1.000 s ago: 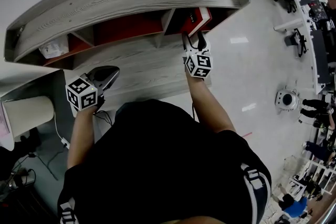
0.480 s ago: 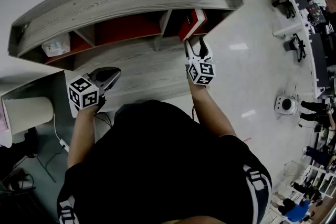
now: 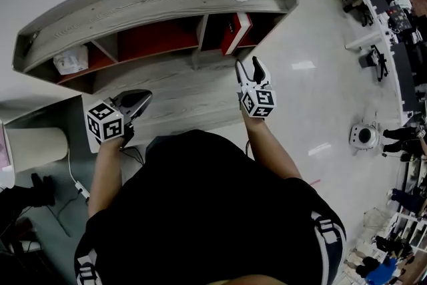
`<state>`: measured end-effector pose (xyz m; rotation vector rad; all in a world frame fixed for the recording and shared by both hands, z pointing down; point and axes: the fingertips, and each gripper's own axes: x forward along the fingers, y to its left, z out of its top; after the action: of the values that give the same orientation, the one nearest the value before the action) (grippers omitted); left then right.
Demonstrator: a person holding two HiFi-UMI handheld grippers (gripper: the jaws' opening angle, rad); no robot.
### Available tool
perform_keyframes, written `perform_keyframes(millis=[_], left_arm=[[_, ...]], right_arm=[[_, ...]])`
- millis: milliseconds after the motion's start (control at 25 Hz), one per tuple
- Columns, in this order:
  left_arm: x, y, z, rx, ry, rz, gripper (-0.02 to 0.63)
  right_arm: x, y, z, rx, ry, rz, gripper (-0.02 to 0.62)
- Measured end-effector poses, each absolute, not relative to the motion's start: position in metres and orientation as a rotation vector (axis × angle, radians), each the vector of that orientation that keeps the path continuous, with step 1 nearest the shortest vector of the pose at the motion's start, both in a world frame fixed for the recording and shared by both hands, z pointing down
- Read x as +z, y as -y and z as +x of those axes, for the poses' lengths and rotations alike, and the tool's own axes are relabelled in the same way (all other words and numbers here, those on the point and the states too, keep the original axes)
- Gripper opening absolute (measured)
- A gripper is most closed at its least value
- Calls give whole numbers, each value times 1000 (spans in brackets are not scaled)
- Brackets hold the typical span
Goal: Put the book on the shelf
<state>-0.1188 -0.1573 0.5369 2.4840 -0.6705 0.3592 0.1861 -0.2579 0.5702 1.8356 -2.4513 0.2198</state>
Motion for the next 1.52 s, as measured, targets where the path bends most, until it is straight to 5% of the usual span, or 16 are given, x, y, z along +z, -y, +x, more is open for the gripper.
perform_keyframes(millis=[960, 1520], left_arm=[[508, 151, -116, 227, 793, 2506, 20], [506, 135, -104, 283, 828, 2554, 20]], right_arm=[[550, 222, 221, 219, 2486, 1834, 63], [551, 202, 216, 251, 2546, 1744, 17]])
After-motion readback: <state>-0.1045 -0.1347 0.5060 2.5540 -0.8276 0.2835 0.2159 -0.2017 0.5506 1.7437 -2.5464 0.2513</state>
